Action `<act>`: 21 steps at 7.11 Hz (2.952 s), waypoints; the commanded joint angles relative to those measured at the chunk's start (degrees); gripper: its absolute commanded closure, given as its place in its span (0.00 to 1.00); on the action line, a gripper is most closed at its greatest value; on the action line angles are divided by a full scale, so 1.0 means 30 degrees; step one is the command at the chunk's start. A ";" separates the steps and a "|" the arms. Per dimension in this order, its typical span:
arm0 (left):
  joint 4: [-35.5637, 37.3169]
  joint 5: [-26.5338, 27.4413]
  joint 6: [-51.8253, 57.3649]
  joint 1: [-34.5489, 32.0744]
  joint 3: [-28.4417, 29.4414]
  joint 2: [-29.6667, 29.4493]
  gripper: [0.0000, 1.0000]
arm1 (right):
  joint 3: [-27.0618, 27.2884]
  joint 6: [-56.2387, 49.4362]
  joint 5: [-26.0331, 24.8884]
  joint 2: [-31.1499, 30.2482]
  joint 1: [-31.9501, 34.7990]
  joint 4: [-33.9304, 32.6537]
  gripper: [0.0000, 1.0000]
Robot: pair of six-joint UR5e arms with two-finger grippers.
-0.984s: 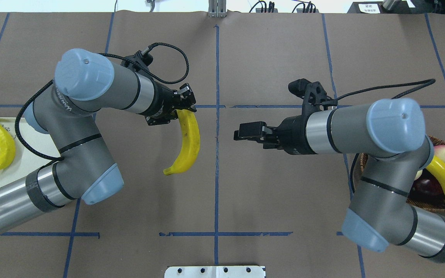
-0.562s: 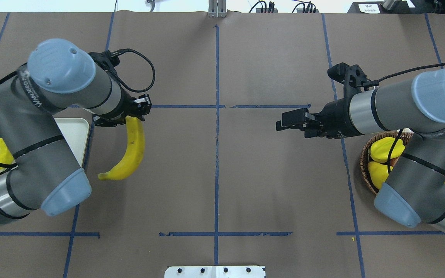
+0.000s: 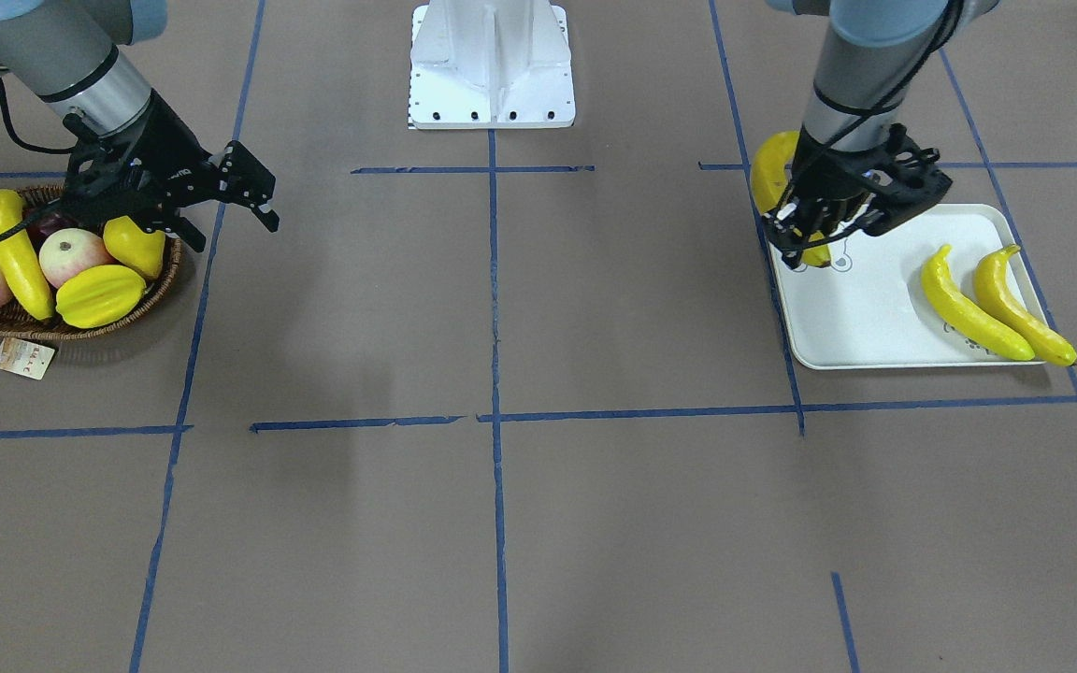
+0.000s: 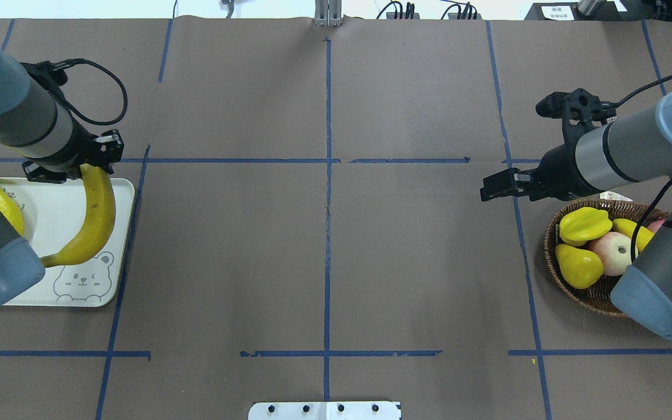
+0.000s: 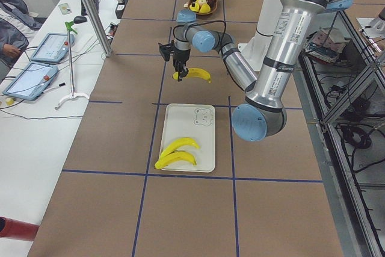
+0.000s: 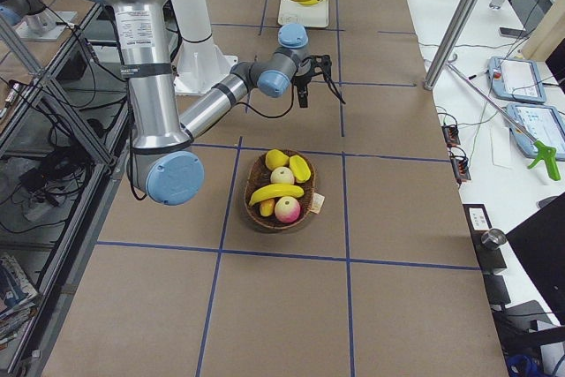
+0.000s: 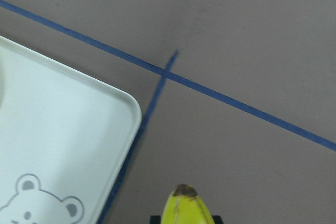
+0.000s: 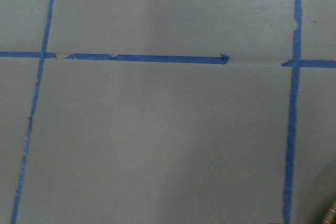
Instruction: Transfer all bananas from basket to plate
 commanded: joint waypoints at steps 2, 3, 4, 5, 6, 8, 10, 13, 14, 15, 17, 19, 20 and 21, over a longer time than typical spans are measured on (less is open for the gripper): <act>-0.5819 -0.0017 -0.0093 -0.1400 0.1593 0.3510 1.00 | 0.1404 -0.5986 0.1166 -0.0044 0.2328 -0.5728 0.01; -0.7588 -0.0017 -0.0065 -0.1838 0.3345 0.3636 1.00 | 0.1346 -0.6463 0.1167 -0.0074 0.2420 -0.6026 0.01; -1.0651 -0.0046 -0.0151 -0.2307 0.5161 0.4275 1.00 | 0.1403 -0.6467 0.1138 -0.0074 0.2421 -0.6029 0.01; -1.2741 -0.0191 -0.1167 -0.2341 0.6600 0.4340 1.00 | 0.1404 -0.6468 0.1138 -0.0074 0.2421 -0.6029 0.01; -1.4009 -0.0193 -0.1874 -0.2341 0.7775 0.4601 1.00 | 0.1404 -0.6468 0.1138 -0.0074 0.2421 -0.6029 0.01; -1.6330 -0.0193 -0.2818 -0.2341 0.9391 0.4780 0.89 | 0.1433 -0.6468 0.1138 -0.0074 0.2421 -0.6029 0.01; -1.8083 -0.0193 -0.2526 -0.2341 1.0390 0.5274 0.01 | 0.1404 -0.6468 0.1138 -0.0103 0.2421 -0.6029 0.01; -1.8212 -0.5828 -0.0042 -0.6133 0.9316 0.5337 0.00 | 0.1491 -0.6526 0.1138 -0.0483 0.2741 -0.5999 0.01; -1.7805 -0.6108 -0.0035 -0.6178 0.8063 0.5336 0.00 | 0.1753 -0.7135 0.1138 -0.1035 0.3120 -0.5999 0.01; -1.5974 -0.6111 -0.0035 -0.6034 0.6107 0.5162 0.00 | 0.2190 -0.9143 0.1080 -0.2520 0.3530 -0.5854 0.01; -1.0855 -0.5966 -0.0035 -0.3295 0.1364 0.4491 0.00 | 0.2807 -1.1036 0.0934 -0.4840 0.4148 -0.5707 0.01; -0.9336 -0.5383 -0.0094 -0.2373 0.0902 0.3143 0.00 | 0.2084 -1.1038 0.0378 -0.7293 0.4091 -0.2162 0.01; -0.9334 -0.5349 -0.0152 -0.2196 0.0902 0.3110 0.00 | 0.0627 -1.0922 0.0260 -0.8354 0.4091 0.1522 0.01; -0.9334 -0.5349 -0.0152 -0.2165 0.0873 0.3081 0.00 | -0.0663 -1.0921 0.0259 -0.9032 0.4033 0.3589 0.01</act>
